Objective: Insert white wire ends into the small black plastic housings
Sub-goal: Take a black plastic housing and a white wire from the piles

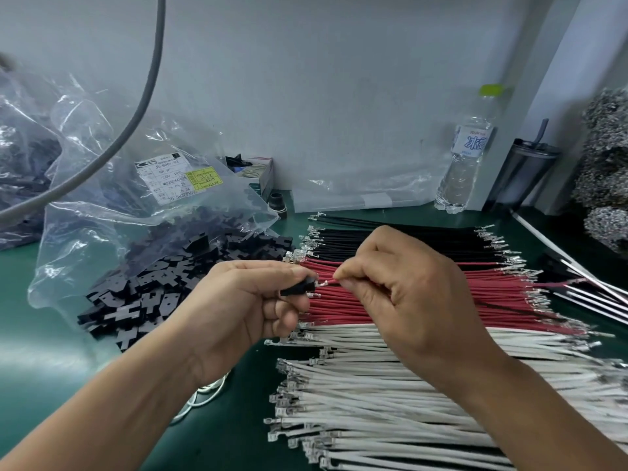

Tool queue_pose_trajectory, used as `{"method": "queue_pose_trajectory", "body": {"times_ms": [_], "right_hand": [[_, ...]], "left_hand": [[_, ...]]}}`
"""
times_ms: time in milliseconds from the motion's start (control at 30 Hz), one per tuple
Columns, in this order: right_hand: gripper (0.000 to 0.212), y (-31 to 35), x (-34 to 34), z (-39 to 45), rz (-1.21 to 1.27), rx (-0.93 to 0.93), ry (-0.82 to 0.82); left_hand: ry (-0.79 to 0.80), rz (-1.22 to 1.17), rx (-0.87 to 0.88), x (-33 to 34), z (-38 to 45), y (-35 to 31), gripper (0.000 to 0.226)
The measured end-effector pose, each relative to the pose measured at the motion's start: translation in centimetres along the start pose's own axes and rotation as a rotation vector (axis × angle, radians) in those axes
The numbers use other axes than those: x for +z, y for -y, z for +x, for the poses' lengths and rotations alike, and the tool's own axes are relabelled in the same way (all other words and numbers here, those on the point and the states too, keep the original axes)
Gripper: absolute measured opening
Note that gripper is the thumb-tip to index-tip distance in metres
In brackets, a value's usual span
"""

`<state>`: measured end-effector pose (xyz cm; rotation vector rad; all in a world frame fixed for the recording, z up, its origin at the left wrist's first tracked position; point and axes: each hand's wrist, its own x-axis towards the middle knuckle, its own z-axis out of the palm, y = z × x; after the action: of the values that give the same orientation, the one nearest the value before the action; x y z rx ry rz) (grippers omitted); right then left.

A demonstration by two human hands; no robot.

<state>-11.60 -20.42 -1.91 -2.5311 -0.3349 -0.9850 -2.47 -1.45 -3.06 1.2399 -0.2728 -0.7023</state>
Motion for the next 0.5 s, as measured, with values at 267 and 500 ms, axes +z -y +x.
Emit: {"method": "queue_pose_trajectory", "body": {"times_ms": [267, 500], "right_hand": [[0.014, 0.1, 0.6, -0.2, -0.071, -0.042, 0.002], [0.015, -0.8, -0.2, 0.0, -0.083, -0.019, 0.067]], "left_hand": [[-0.043, 0.118, 0.199, 1.0, -0.2, 0.2, 0.039], [-0.098, 0.517, 0.465, 0.9, -0.4, 0.4, 0.022]]}}
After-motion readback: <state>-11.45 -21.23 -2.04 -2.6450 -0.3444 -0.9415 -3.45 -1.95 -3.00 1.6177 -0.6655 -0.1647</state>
